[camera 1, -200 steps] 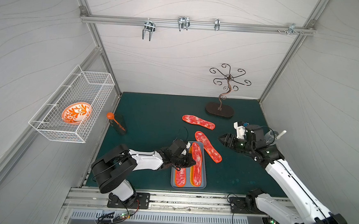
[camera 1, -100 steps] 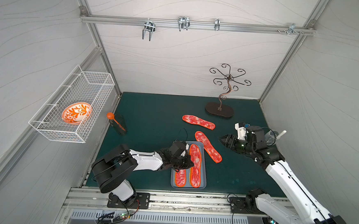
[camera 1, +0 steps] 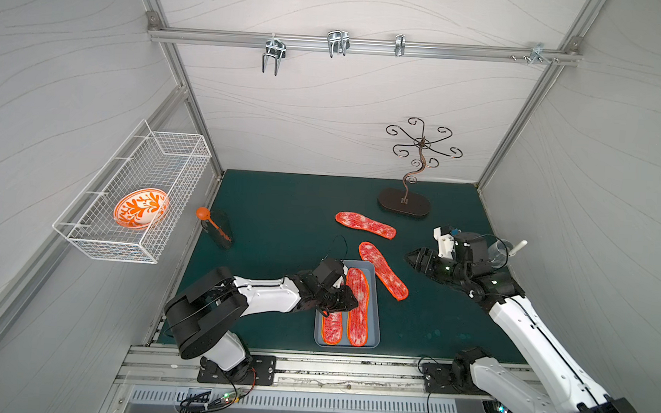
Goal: Put the insoles into the storage box
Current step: Place the insole in the storage box, then pick up the insole from the center of the board.
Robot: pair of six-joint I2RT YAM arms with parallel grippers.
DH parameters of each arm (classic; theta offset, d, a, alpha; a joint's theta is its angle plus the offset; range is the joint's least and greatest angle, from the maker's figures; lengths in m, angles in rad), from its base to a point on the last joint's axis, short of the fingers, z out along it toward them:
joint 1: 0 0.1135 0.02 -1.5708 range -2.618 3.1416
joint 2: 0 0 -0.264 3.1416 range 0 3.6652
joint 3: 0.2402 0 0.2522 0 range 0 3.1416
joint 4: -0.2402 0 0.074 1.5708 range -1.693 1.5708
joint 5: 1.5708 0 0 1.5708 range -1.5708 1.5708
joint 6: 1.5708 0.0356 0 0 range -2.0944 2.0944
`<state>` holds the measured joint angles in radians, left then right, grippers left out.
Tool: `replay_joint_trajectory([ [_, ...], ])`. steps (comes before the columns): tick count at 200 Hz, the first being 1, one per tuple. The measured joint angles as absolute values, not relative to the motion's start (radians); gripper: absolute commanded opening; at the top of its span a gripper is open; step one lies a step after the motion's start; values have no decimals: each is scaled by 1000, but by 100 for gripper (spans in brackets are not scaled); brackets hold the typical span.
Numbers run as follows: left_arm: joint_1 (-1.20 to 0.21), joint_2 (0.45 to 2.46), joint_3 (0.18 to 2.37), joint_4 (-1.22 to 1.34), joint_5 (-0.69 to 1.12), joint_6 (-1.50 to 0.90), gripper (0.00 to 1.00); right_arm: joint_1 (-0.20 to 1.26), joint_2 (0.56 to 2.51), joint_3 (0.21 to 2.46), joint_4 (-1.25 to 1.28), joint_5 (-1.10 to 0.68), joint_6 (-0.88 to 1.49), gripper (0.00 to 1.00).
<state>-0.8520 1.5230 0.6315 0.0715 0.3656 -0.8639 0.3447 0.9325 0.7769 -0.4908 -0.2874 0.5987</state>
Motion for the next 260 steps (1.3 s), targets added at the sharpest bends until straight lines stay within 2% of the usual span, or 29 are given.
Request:
replay_joint_trajectory([
  [70, -853, 1374, 757, -152, 321, -776, 58, 340, 968, 801, -533, -261, 497, 75],
  [98, -853, 1309, 833, -263, 277, -714, 70, 340, 1006, 825, -553, -244, 447, 79],
  [115, -853, 1273, 878, -334, 234, -656, 79, 341, 1041, 836, -559, -234, 419, 79],
  [144, -848, 1207, 924, -423, 157, -575, 89, 358, 1137, 879, -568, -200, 373, 78],
  [179, -744, 1133, 926, -482, 149, -519, 90, 435, 1296, 939, -566, -137, 314, 75],
  [214, -569, 1086, 921, -500, 194, -500, 91, 484, 1496, 1011, -545, -103, 255, 66],
  [260, -480, 1053, 910, -516, 260, -492, 90, 490, 1703, 1097, -524, -80, 190, 53],
])
